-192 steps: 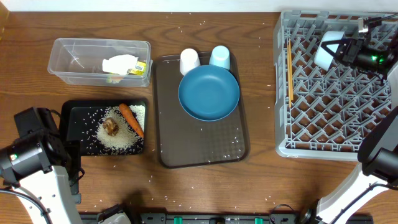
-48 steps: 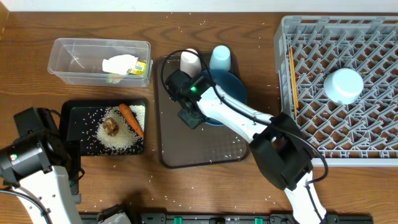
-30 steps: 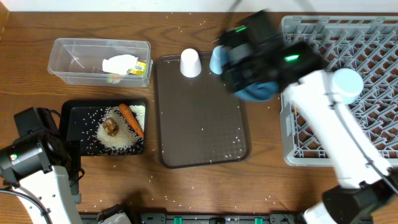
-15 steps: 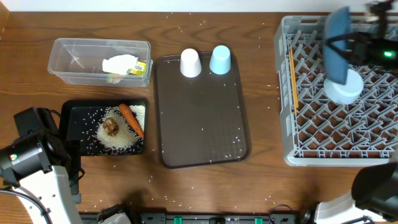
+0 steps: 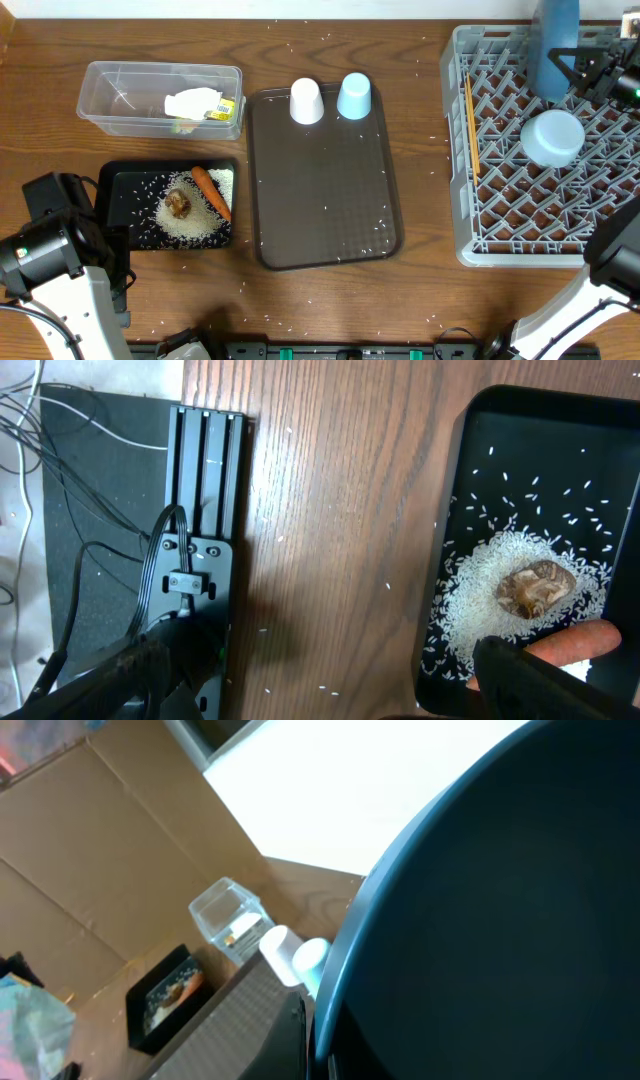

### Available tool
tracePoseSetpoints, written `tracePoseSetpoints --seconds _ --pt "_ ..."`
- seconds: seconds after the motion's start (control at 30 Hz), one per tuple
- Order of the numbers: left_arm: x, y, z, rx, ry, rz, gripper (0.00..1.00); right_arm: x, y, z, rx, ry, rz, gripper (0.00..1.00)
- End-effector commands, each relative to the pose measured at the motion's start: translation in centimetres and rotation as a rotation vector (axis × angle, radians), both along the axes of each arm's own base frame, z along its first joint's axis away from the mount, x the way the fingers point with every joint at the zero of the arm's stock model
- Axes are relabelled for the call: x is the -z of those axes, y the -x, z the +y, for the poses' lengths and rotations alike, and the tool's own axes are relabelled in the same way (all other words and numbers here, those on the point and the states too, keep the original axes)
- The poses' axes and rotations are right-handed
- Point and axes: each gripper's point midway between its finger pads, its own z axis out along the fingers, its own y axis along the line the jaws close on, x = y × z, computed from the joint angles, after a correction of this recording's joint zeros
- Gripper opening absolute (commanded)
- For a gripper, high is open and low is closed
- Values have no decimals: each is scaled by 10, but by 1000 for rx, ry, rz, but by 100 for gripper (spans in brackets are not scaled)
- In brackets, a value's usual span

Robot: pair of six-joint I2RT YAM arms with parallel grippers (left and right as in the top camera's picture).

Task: Sort waste into correct bins and load items into the dishwasher rack
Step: 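Stand the teal plate in the rack and open the right gripper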

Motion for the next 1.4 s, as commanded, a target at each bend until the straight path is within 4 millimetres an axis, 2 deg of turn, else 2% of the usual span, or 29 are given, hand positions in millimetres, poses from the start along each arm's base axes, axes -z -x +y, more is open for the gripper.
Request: tracePoseSetpoints --seconds 0.0,0.2,0.27,0.4,0.53,0.7,0.9,1.0,1.13,1.2,1.33,1.37 --pt "-1 2 2 -19 -10 3 98 5 -2 2 -50 -78 -3 1" --pt "-1 2 2 -19 -9 3 98 22 -13 -6 -23 -66 28 1" --pt "-1 2 2 -19 -10 3 98 24 -19 -15 16 -58 66 1" --pt "-1 2 2 -19 -9 3 98 32 -39 -46 184 -76 224 1" --pt "-1 2 2 -19 -9 3 98 28 -42 -63 233 -82 221 1" --pt "-1 2 2 -19 -10 3 98 38 -48 -83 350 -93 310 1" --pt "-1 2 2 -19 -9 3 98 37 -44 -106 424 -127 353 9" --pt "-1 2 2 -19 -9 3 98 36 -38 -124 490 -124 378 20" --pt "-1 2 2 -19 -9 3 98 35 -23 -146 631 -96 455 21" --pt "-1 2 2 -19 -9 3 98 27 -15 -153 688 -70 471 23" --pt "-1 2 2 -19 -10 3 98 5 1 -162 809 -14 486 56" --pt "-1 2 2 -19 -9 3 98 -2 6 -164 842 5 485 77"
